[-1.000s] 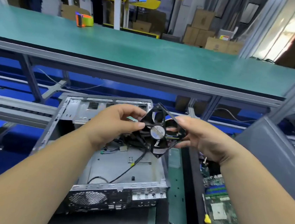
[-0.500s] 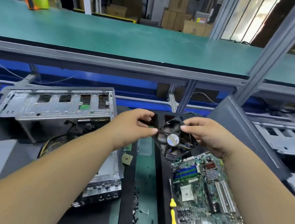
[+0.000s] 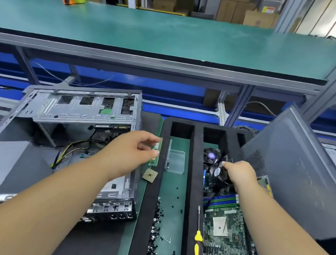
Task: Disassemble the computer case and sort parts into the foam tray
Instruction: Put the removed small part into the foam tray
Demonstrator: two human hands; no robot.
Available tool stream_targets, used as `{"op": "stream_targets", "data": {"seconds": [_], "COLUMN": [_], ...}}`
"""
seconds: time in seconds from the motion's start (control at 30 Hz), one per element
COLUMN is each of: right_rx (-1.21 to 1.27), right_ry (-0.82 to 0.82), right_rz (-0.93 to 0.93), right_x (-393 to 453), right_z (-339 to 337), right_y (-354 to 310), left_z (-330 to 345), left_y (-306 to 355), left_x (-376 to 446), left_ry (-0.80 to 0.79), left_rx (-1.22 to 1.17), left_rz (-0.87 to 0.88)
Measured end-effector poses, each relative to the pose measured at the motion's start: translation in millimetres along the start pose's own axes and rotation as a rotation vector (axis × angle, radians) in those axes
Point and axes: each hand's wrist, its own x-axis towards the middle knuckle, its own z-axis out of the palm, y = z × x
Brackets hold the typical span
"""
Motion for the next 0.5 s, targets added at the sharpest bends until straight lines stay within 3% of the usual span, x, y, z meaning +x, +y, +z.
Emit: {"op": "stream_targets", "data": {"seconds": [0.3, 0.5], "right_rx": [-0.248, -0.256], "right_ry": [-0.066, 0.058], "right_rz": [0.013, -0.229], "right_x": [-5.1, -36.5], "right_z": [6.3, -10.5], "right_y": [-5.7, -1.3], "left_z": [2.6, 6.0], "left_y": [2.0, 7.5], "left_x": [-18.8, -31.7], "left_ry": [0.088, 0.137], "left_rx": [0.006, -0.003], "left_rz": [0.010, 0.082]}}
